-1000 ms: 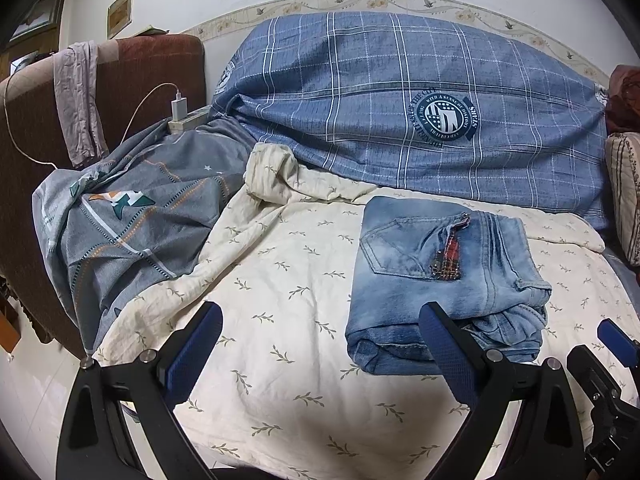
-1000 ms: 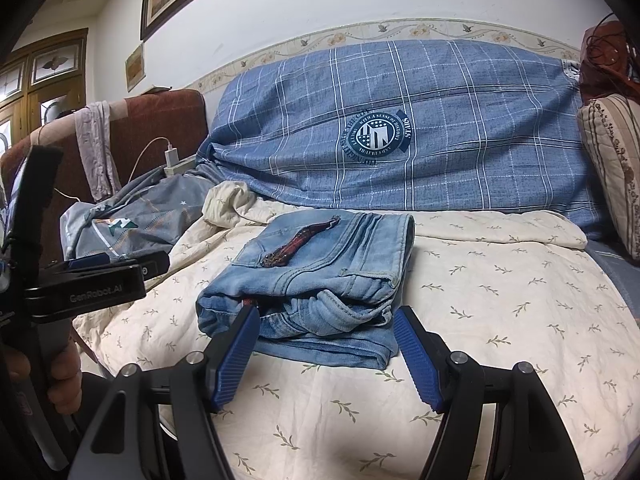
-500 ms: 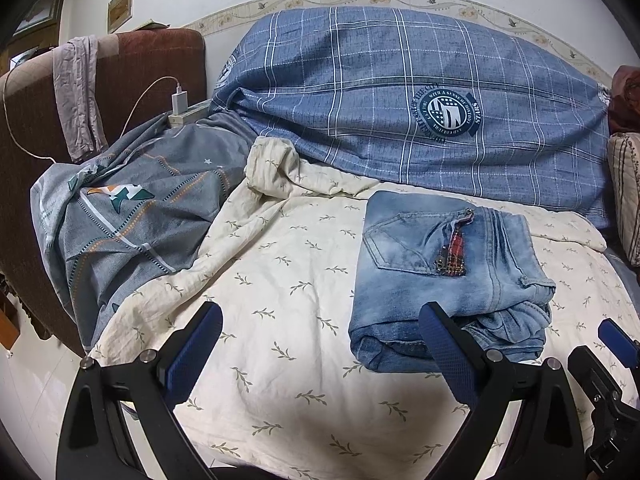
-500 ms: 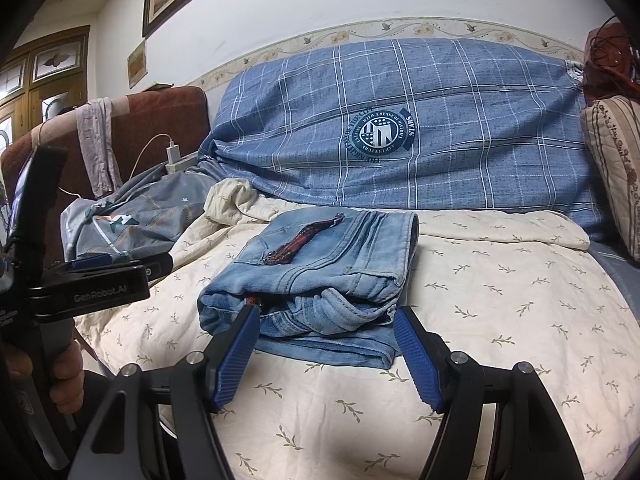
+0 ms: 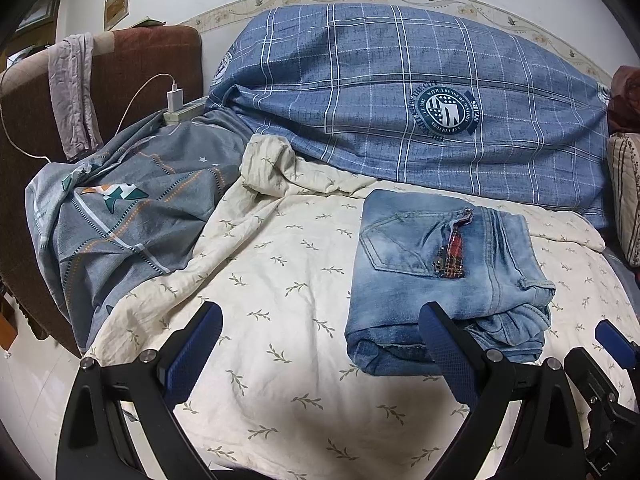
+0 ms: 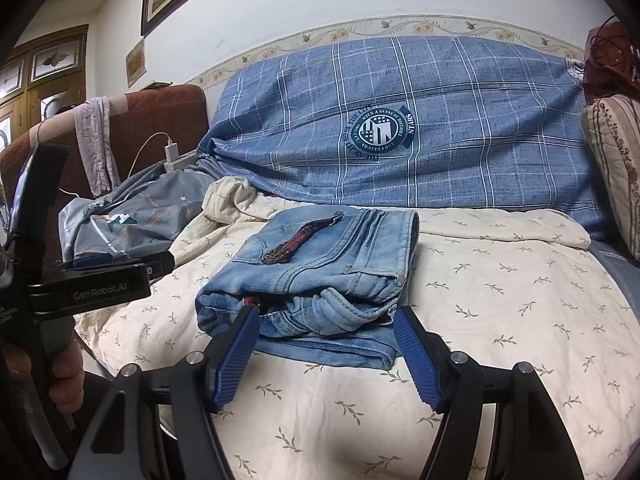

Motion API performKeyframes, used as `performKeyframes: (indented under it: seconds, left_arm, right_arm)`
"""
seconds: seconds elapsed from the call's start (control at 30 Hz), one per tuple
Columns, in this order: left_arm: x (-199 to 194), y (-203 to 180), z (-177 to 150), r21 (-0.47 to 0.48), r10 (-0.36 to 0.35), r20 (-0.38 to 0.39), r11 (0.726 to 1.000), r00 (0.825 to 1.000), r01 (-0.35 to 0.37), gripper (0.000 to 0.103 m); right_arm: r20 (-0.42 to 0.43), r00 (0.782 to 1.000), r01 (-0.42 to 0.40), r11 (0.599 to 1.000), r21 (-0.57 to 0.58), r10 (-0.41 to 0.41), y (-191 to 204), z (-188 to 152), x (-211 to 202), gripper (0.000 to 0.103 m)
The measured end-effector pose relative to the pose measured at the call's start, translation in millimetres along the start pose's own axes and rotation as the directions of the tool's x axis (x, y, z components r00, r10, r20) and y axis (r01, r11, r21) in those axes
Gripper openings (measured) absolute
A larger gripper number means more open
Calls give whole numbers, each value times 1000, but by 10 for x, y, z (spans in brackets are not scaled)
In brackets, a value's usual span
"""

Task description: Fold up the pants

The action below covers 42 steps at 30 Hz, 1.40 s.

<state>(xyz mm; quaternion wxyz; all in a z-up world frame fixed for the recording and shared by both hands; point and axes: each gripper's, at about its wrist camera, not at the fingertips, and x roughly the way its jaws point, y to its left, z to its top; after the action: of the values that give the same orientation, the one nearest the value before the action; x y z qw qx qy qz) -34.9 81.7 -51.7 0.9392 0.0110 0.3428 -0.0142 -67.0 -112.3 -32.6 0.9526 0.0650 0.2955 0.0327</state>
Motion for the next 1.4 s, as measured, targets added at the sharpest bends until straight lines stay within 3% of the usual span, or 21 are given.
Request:
performKeyframes:
  seconds: [0.33,0.73,0.97,1.4]
  left_arm:
    - [180,21,103,5,4,-5,1000,1000,-4,99]
    - [568,103,125,14,35,-42,999,999,-34,98]
    - [711,201,184,-14,40,-58,999,998,-41,98]
    - [884,66,266,13,28,-89,1000,996,-27,99]
  right_arm:
    - [21,1000,14,999,50,-16,-147,214,108,76]
    - [-35,999,-3,1000,-28,2,79,218,472,76]
    - [-43,999,7,1000,-21,-8,-34,334,628,76]
    - [-60,998,-41,997,-65,37,111,290,620,76]
